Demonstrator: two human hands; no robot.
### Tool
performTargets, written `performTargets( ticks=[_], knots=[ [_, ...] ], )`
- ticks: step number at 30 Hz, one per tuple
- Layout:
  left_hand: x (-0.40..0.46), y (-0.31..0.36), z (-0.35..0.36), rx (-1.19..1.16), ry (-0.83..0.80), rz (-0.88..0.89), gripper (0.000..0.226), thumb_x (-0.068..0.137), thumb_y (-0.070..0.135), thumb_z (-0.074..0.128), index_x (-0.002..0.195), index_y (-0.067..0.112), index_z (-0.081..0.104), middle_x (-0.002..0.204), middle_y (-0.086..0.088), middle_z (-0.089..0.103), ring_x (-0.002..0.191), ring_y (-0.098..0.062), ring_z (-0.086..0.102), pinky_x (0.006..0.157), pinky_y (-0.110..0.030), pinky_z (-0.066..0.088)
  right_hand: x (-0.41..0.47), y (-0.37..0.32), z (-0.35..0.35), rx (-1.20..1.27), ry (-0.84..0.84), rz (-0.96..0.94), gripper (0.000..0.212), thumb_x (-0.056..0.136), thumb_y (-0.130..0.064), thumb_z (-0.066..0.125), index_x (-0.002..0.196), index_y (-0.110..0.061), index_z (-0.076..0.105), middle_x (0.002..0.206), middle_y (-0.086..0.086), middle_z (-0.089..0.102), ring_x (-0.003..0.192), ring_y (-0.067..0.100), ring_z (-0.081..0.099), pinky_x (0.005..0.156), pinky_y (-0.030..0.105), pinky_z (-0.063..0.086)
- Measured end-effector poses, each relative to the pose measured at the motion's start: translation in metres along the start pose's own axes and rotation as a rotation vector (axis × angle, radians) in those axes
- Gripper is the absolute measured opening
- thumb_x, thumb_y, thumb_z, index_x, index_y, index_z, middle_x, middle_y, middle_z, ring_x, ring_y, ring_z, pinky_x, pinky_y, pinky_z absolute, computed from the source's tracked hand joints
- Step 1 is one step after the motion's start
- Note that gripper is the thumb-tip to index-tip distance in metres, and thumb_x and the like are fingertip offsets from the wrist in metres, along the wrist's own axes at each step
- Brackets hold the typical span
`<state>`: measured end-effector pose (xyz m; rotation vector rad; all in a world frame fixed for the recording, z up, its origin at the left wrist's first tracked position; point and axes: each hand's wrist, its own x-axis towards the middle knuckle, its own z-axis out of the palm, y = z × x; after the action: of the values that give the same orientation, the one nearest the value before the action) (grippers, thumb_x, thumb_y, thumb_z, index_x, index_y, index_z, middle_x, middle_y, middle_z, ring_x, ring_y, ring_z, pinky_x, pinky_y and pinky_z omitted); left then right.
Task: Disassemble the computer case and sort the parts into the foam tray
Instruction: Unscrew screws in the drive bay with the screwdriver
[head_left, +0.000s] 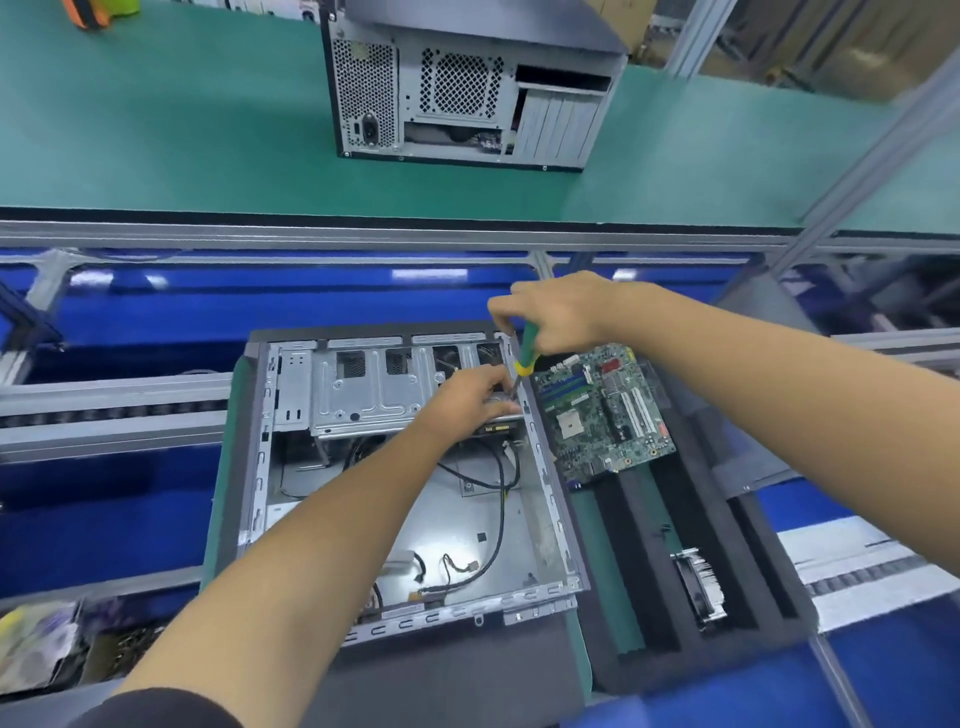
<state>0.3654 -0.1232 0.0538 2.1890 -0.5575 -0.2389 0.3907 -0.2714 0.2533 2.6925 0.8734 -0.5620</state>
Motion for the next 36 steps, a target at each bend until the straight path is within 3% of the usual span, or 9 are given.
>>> performTargets(
  ticks=[4, 8, 10, 13, 18, 21, 24, 29, 36],
  knots=[
    [-0.001, 0.003, -0.002, -0.003, -0.005, -0.002, 0.026, 0.087, 0.033, 0.081, 0.098, 0.015, 0.066, 0.09, 0.006, 0.065, 0.069, 0.0, 0.051, 0.063, -0.018, 0.036, -0.007, 0.0, -0.001, 0.093, -0.03, 0.052, 0.023, 0.091, -0.026, 0.06, 0.11, -0.029, 0.047, 0.098, 0.0, 0.046, 0.079, 0.026, 0.053, 0.057, 0.034, 0.032],
    [-0.001, 0.002, -0.002, 0.009, 0.008, 0.013, 0.025, 0.087, 0.03, 0.082, 0.098, 0.014, 0.068, 0.073, 0.019, 0.052, 0.068, 0.017, 0.051, 0.059, -0.005, 0.034, -0.007, 0.011, 0.0, -0.191, 0.004, 0.1, 0.017, 0.102, -0.045, 0.034, 0.1, -0.029, 0.04, 0.075, -0.001, 0.044, 0.062, 0.017, 0.042, 0.052, 0.033, 0.024],
    [-0.001, 0.002, -0.002, 0.016, 0.012, 0.016, 0.024, 0.087, 0.031, 0.082, 0.097, 0.015, 0.067, 0.073, 0.02, 0.052, 0.067, 0.015, 0.05, 0.058, -0.008, 0.035, -0.006, 0.018, 0.001, -0.114, 0.009, 0.054, 0.006, 0.097, -0.035, 0.043, 0.103, -0.034, 0.043, 0.078, -0.005, 0.049, 0.067, 0.017, 0.048, 0.054, 0.033, 0.026],
    [-0.001, 0.003, -0.002, 0.025, 0.013, 0.021, 0.022, 0.087, 0.032, 0.081, 0.095, 0.021, 0.065, 0.081, 0.019, 0.058, 0.067, 0.013, 0.05, 0.058, -0.011, 0.032, -0.009, 0.018, 0.002, 0.116, 0.013, 0.01, 0.034, 0.083, -0.02, 0.06, 0.111, -0.037, 0.049, 0.092, -0.008, 0.044, 0.075, 0.018, 0.052, 0.056, 0.032, 0.029],
    [-0.003, 0.005, -0.001, -0.014, 0.014, -0.006, 0.022, 0.086, 0.031, 0.083, 0.088, 0.028, 0.06, 0.096, 0.006, 0.069, 0.062, 0.001, 0.047, 0.064, -0.026, 0.041, -0.007, 0.011, 0.004, -0.062, 0.048, -0.021, 0.019, 0.097, -0.048, 0.043, 0.098, -0.03, 0.048, 0.076, -0.006, 0.053, 0.069, 0.02, 0.052, 0.055, 0.034, 0.027],
    [-0.003, 0.007, -0.002, -0.029, 0.021, -0.003, 0.022, 0.086, 0.028, 0.083, 0.087, 0.025, 0.061, 0.085, 0.016, 0.066, 0.06, 0.002, 0.047, 0.061, -0.017, 0.036, -0.005, 0.008, 0.0, -0.072, 0.065, -0.084, 0.007, 0.095, -0.031, 0.046, 0.098, -0.035, 0.04, 0.08, -0.005, 0.049, 0.067, 0.021, 0.05, 0.054, 0.034, 0.026],
    [-0.005, 0.009, -0.003, -0.009, 0.033, 0.011, 0.022, 0.086, 0.027, 0.083, 0.088, 0.021, 0.062, 0.073, 0.029, 0.059, 0.061, 0.004, 0.047, 0.056, -0.012, 0.033, -0.006, 0.005, -0.003, 0.068, 0.022, -0.068, 0.038, 0.084, -0.014, 0.055, 0.103, -0.041, 0.038, 0.098, -0.004, 0.039, 0.074, 0.029, 0.055, 0.057, 0.036, 0.035],
    [-0.005, 0.009, -0.003, 0.024, 0.037, -0.004, 0.022, 0.086, 0.031, 0.082, 0.094, 0.019, 0.066, 0.086, 0.007, 0.065, 0.062, -0.003, 0.044, 0.058, -0.016, 0.034, -0.004, 0.006, -0.006, -0.188, 0.001, -0.007, 0.022, 0.1, -0.051, 0.041, 0.11, -0.032, 0.04, 0.078, -0.003, 0.051, 0.068, 0.019, 0.049, 0.055, 0.034, 0.028],
    [-0.006, 0.012, -0.004, 0.018, 0.045, -0.015, 0.022, 0.086, 0.032, 0.083, 0.094, 0.018, 0.068, 0.079, 0.012, 0.063, 0.062, -0.005, 0.043, 0.057, -0.021, 0.034, -0.009, 0.009, -0.005, -0.036, -0.073, -0.044, 0.026, 0.09, -0.025, 0.057, 0.115, -0.031, 0.049, 0.095, 0.001, 0.051, 0.079, 0.027, 0.055, 0.058, 0.034, 0.033]
  ],
)
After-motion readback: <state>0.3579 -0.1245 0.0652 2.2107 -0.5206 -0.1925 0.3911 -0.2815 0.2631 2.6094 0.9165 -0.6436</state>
